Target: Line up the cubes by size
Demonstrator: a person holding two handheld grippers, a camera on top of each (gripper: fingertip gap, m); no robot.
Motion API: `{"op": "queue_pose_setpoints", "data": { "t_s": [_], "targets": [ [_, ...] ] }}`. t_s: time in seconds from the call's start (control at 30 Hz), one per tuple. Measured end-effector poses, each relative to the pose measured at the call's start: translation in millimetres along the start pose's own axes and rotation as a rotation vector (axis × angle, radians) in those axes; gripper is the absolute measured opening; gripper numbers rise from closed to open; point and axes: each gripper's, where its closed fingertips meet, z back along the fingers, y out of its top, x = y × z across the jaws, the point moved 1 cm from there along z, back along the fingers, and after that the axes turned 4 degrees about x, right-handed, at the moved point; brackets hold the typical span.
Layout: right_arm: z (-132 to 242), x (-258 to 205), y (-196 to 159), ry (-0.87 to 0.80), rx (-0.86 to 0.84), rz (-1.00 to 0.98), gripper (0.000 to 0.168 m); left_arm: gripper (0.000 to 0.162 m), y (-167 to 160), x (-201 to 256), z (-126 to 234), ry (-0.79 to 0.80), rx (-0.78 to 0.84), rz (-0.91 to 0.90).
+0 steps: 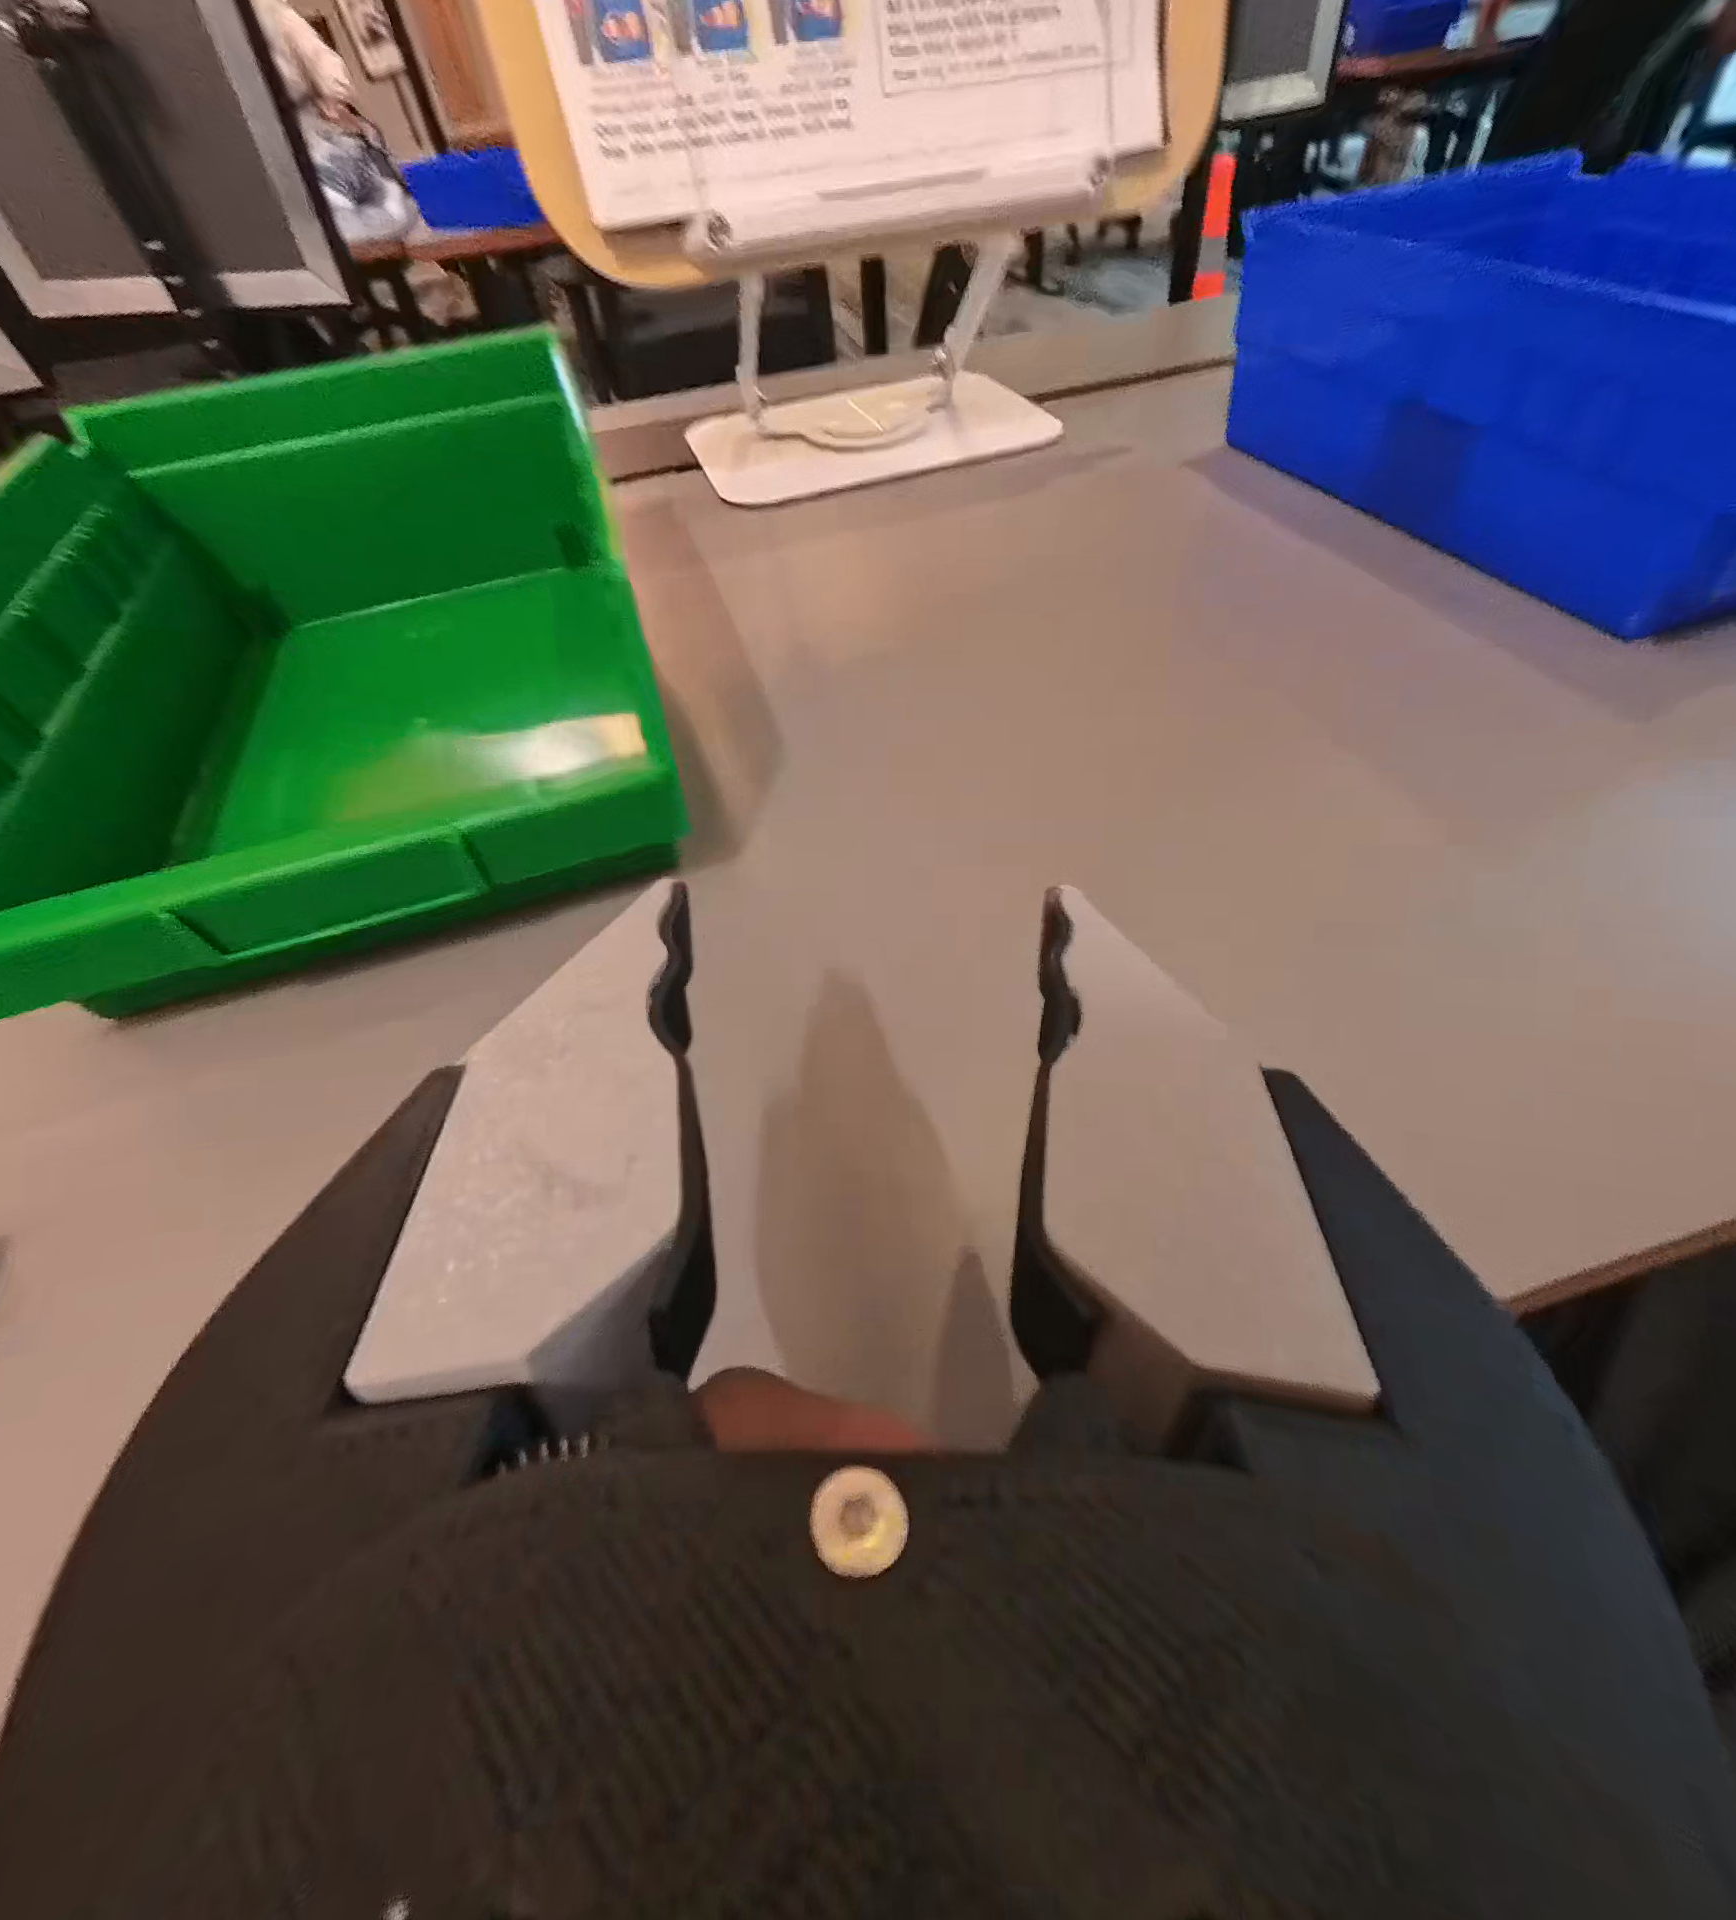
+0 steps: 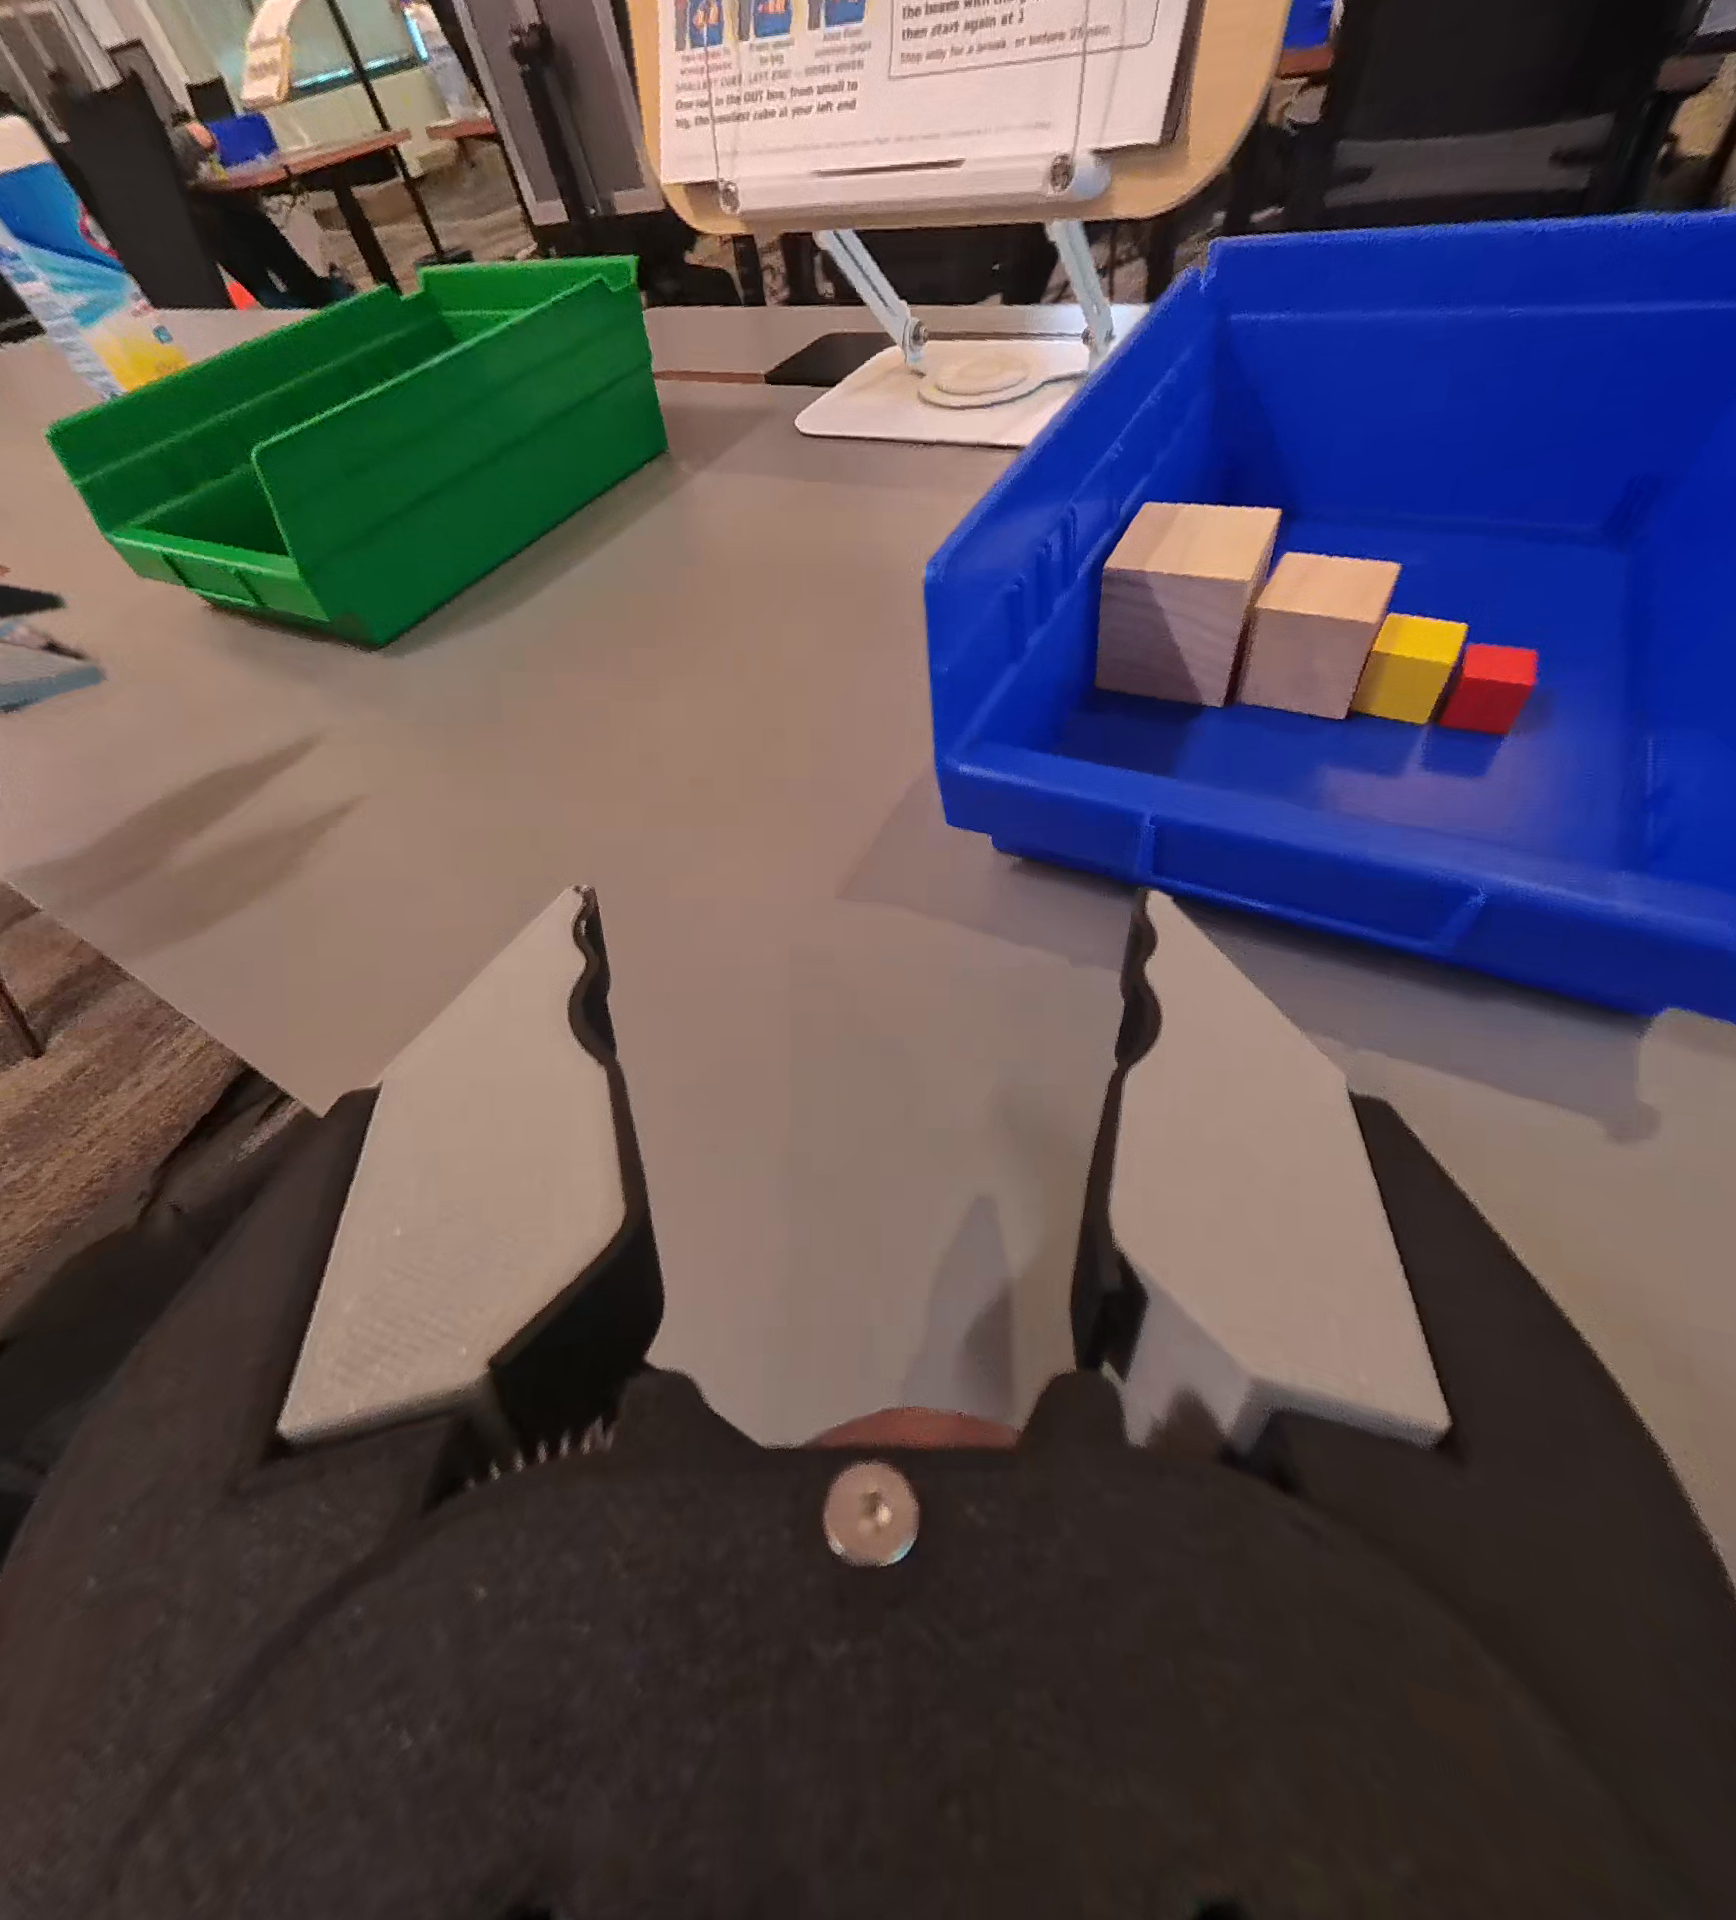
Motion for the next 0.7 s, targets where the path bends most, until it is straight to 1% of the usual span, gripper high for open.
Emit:
{"op": "queue_pose_setpoints", "data": {
  "t_s": [0.1, 0.17, 0.23, 0.33, 0.43, 0.57, 0.7],
  "targets": [
    [-11, -13, 13, -0.009, 0.030, 0.014, 0.099, 0.066, 21, -29, -2, 0.068, 0.045, 0.039],
    [-28, -22, 17, -0.008, 0.006, 0.032, 0.099, 0.068, 31, -47, -9, 0.102, 0.052, 0.062],
    [-50, -25, 15, -0.034, -0.037, 0.063, 0.099, 0.069, 35, -59, -21, 0.128, 0.034, 0.059],
    [-82, -22, 12, -0.104, -0.079, 0.106, 0.098, 0.074, 29, -65, -45, 0.143, -0.035, 0.016],
    [-105, -13, 7, -0.163, -0.103, 0.109, 0.096, 0.076, 23, -68, -64, 0.169, -0.083, -0.065],
    [-124, -7, -4, -0.163, -0.137, 0.061, 0.091, 0.076, 13, -78, -86, 0.199, -0.141, -0.090],
    [-134, 3, -5, -0.176, -0.142, 0.055, 0.081, 0.070, 1, -84, -104, 0.202, -0.198, -0.092]
  ]
}}
